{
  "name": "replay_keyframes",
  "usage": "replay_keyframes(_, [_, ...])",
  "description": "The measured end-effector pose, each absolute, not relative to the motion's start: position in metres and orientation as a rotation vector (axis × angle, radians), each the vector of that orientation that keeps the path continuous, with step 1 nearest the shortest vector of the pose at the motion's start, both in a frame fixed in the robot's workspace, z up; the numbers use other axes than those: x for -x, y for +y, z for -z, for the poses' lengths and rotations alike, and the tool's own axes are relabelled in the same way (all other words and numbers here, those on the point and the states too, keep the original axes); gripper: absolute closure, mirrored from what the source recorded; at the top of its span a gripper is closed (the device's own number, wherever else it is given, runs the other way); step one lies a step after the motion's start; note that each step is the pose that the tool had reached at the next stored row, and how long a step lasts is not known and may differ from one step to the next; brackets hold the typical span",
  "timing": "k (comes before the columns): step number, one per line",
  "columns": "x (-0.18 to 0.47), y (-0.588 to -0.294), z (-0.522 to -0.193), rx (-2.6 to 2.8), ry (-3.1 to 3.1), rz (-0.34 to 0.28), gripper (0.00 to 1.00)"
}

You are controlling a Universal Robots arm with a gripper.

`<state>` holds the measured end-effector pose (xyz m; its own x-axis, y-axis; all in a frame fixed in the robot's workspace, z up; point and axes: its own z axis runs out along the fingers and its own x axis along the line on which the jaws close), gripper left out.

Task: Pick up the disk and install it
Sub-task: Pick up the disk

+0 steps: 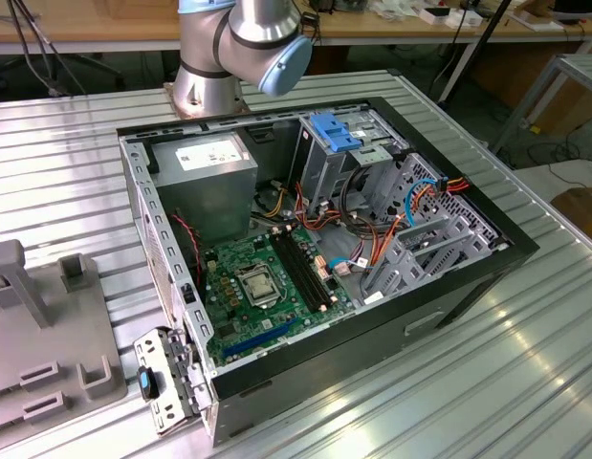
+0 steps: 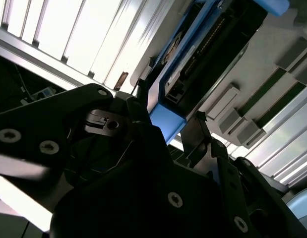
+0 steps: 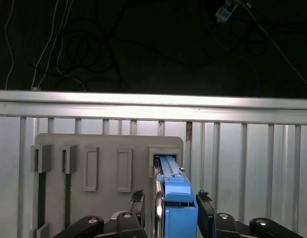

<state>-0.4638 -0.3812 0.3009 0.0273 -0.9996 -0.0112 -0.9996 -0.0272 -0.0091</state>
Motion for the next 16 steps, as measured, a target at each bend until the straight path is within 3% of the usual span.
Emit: replay_keyframes(16, [0.4638,-0.3811,-0.2944,2.241,2.181,-0.002,0.47])
